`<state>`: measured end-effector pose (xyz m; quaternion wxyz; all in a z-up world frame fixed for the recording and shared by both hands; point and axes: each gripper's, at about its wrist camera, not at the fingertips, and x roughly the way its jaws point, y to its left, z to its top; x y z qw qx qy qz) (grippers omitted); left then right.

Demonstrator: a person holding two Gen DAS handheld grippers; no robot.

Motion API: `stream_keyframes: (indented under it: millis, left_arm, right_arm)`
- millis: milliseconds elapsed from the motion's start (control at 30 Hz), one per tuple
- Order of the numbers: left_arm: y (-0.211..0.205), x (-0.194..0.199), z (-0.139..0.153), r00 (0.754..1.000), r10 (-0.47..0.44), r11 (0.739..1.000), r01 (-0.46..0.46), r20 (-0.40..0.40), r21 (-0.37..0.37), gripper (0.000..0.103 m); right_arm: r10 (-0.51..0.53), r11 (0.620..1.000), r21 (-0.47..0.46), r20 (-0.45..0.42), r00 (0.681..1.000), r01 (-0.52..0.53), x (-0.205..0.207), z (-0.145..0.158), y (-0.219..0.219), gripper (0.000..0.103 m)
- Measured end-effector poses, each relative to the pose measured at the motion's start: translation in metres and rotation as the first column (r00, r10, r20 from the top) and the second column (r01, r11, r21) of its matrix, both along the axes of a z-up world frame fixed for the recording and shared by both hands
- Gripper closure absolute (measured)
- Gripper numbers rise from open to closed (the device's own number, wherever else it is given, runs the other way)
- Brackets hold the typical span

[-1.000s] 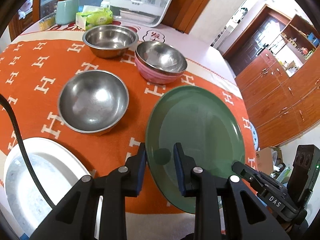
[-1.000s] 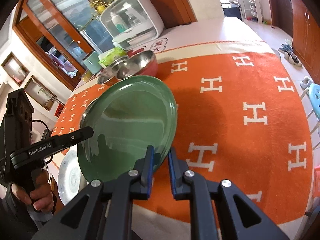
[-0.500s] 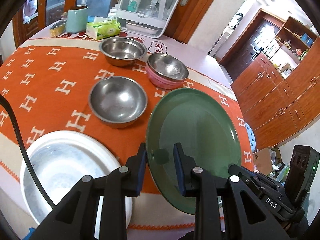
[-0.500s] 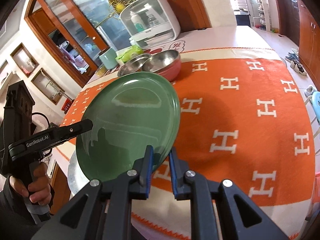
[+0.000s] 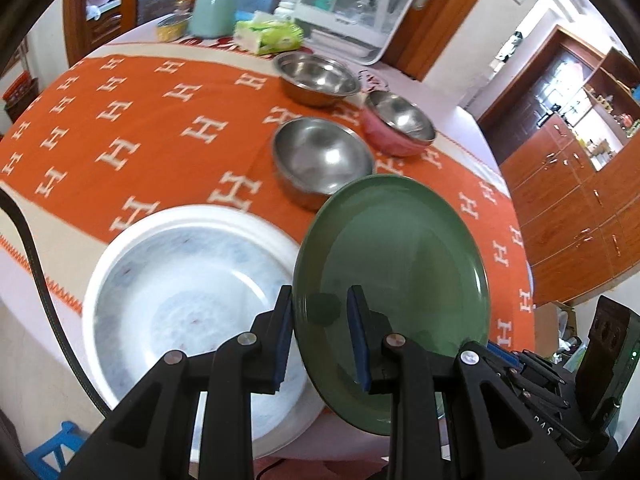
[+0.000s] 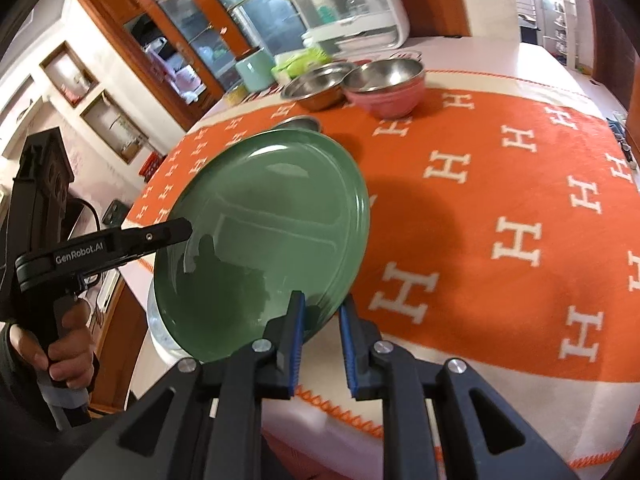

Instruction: Organize plates and bowls

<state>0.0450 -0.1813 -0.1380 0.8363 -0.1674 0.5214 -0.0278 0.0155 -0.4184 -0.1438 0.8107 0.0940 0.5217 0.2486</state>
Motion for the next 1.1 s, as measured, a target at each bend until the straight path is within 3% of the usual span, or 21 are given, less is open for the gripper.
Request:
stream_keyframes:
  millis: [467,933,1100]
  left_arm:
    - [0.044,-0.022,-0.02,0.992,0.079,0.996,-0.074,-0.102,0.051,0.079]
    - [0.078,-0.029,-0.045,0.961,0.182,0.979,-0.158,-0.209,0.129,0.078]
    - [0.08,-0.027,-0.047,0.959,0.195,0.973,-0.162,-0.207,0.164,0.077]
  right_arm:
    - [0.103,0.995,-0.013,-0.064,0.993,-0.104,-0.011,-0.017,0.053,0.085]
    - [0.208,0.977,-0.035,-0.084,0.975,-0.211,-0.015,-0.028,0.096,0.082]
    - [0.221,0.974,-0.044,-0.058,0.974,-0.223,-0.017,-0.025,0.105,0.078]
